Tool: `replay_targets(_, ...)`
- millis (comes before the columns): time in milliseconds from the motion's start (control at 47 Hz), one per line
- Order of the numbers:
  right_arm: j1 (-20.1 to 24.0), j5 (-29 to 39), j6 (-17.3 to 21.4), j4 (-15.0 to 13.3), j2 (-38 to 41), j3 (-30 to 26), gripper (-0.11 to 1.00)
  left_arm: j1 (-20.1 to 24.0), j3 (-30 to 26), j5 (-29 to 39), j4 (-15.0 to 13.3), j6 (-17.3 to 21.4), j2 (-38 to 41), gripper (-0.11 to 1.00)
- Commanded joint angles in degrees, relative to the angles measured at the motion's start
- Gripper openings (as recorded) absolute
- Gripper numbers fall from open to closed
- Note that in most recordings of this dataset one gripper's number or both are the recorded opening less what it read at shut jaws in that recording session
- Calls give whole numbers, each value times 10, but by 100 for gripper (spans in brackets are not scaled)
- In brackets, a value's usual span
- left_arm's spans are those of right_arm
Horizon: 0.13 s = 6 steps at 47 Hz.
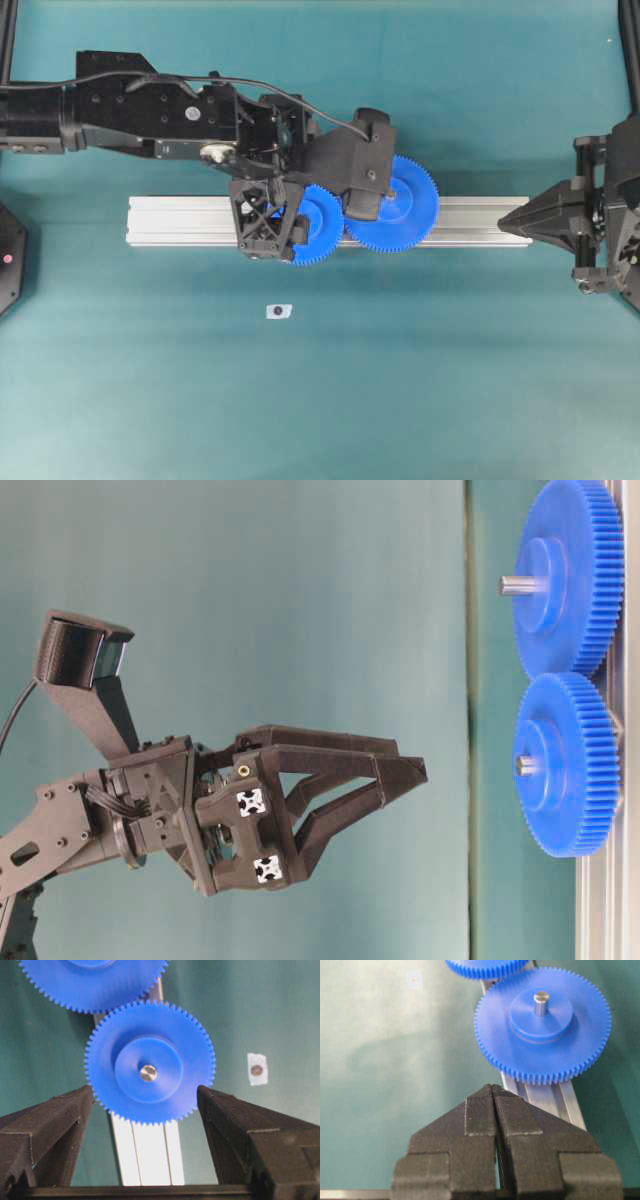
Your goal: Find the location of the shaft and insert the small gear.
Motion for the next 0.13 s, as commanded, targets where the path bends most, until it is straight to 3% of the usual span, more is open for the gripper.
replay_targets(0,-2,-5,6,0,2,-5,-2,-1,-16,-2,3,0,-10,80)
replay_targets(106,-2,-4,5,0,2,-4,-2,-1,-16,-2,3,0,-9,80)
